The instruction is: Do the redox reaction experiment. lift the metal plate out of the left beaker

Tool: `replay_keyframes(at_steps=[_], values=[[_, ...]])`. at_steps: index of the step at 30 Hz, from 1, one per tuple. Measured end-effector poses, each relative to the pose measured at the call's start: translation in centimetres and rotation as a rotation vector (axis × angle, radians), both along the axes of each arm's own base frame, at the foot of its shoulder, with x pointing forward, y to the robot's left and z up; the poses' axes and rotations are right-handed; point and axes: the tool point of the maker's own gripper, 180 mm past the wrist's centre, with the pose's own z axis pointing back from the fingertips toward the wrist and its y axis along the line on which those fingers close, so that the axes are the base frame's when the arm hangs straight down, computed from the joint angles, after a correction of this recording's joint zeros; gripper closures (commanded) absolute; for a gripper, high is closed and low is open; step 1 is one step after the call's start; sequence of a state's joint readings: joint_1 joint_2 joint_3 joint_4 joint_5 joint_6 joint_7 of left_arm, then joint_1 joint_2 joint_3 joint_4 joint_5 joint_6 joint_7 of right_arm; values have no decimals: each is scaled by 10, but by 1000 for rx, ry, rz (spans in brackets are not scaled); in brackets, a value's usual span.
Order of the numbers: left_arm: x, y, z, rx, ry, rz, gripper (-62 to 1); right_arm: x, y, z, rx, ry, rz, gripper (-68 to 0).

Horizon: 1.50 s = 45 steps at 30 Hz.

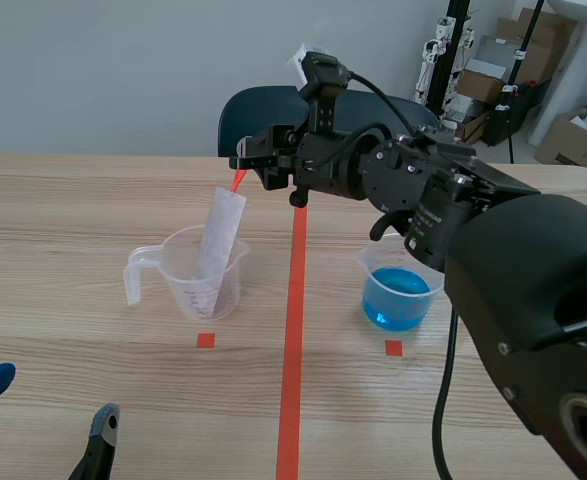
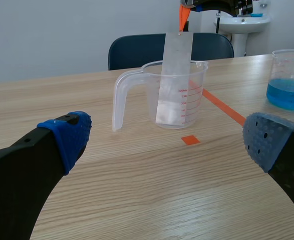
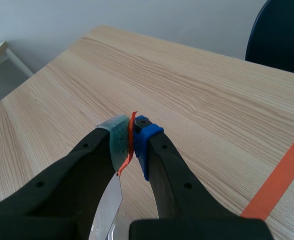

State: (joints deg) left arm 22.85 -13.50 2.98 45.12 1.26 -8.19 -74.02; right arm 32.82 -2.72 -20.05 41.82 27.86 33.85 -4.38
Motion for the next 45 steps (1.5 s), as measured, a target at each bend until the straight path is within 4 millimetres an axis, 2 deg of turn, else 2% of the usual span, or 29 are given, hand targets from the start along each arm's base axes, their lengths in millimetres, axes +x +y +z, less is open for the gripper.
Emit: replay_keyframes(at_steps=[18, 27, 45], values=[[0, 0, 0, 0, 0, 0, -623, -4, 8, 7, 1, -14, 62, -4], [0, 0, 0, 0, 0, 0, -623, -14, 16, 7, 26, 23, 120, -4], [0, 0, 0, 0, 0, 0, -623, -14, 16, 9, 56, 42, 119, -4]])
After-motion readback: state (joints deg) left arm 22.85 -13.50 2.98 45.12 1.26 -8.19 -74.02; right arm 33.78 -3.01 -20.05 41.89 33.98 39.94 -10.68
